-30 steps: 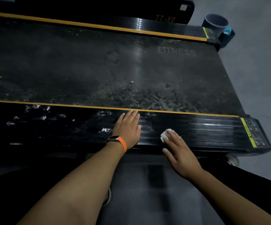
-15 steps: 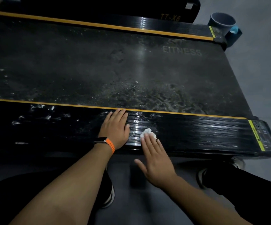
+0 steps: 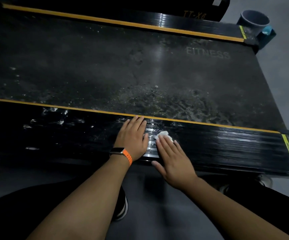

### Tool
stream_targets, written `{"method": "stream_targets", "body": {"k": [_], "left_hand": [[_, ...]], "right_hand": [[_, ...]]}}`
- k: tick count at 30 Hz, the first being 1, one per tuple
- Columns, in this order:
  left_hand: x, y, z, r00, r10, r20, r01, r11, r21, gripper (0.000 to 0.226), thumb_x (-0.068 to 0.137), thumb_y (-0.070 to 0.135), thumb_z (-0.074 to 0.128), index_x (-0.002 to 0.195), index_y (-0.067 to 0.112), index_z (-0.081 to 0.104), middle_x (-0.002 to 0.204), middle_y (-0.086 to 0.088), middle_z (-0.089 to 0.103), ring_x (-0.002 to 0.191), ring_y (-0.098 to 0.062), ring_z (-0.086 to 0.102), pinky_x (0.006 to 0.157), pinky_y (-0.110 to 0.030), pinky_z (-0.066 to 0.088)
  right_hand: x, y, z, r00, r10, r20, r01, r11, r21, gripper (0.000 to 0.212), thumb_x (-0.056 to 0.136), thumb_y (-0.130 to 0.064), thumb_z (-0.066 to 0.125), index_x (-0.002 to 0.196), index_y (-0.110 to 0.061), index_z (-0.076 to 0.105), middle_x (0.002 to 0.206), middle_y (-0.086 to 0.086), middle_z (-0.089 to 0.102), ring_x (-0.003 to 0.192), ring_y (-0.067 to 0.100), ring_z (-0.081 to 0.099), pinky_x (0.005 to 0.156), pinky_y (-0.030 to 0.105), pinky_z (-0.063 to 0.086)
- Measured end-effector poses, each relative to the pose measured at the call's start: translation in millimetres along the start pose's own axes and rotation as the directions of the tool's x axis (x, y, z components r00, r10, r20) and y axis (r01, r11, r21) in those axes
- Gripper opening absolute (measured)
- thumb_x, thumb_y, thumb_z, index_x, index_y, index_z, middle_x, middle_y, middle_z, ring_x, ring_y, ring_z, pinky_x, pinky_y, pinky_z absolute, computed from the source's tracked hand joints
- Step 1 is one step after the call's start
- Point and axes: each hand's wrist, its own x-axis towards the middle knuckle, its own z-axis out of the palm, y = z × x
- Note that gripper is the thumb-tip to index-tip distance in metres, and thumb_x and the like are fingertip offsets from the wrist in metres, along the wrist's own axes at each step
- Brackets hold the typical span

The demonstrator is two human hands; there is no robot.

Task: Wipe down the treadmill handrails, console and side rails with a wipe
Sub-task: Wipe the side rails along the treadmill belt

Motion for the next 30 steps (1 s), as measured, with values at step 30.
{"method": "stream_targets", "body": {"k": [30], "left_hand": [[-0.6, 0.9, -0.5, 1.000, -0.002, 0.003, 0.002, 1.000, 0.001, 0.061, 0.099, 0.040, 0.033, 0.148, 0.009, 0.050, 0.158, -0.009, 0.046, 0.150, -0.025, 0.036, 0.125, -0.046, 0.026]], "right_hand": [[46.8, 47.7, -19.1, 0.989, 0.044, 0.140, -0.055, 0.996, 0.076, 0.083, 0.101, -0.072, 0.017, 0.167, -0.024, 0.016, 0.173, -0.007, 0.007, 0.160, 0.009, 0.000, 0.131, 0.045, 0.009]]}}
